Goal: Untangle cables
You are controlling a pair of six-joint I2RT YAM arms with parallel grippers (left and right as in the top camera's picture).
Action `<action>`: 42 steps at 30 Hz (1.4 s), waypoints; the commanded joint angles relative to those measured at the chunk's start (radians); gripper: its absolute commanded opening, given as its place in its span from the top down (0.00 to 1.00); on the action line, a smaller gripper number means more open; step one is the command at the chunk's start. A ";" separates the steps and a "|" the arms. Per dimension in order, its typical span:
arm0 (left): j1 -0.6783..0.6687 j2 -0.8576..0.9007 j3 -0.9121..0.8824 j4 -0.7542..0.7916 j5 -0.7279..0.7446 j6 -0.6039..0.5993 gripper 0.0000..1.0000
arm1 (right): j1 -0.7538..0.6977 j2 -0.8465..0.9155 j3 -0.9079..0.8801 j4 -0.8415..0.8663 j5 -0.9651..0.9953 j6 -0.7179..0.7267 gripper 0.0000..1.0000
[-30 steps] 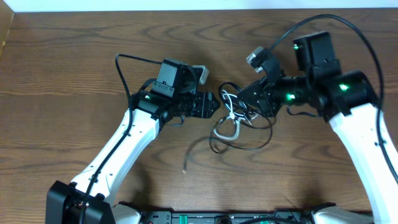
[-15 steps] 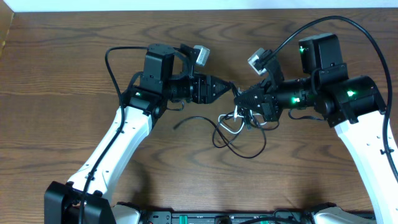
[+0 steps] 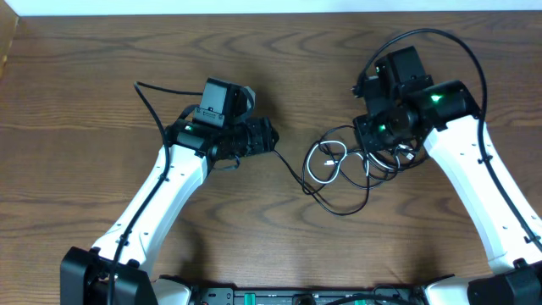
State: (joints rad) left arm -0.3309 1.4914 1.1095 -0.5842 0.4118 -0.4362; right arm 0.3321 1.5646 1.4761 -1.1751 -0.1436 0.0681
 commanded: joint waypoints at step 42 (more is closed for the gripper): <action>-0.002 0.005 0.007 -0.215 -0.107 0.129 0.37 | -0.034 -0.066 0.048 0.248 -0.192 -0.023 0.99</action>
State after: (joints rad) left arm -0.3309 1.4914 1.1095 -0.7975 0.3119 -0.3164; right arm 0.3035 1.5036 1.5169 -0.9588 -0.7990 -0.2653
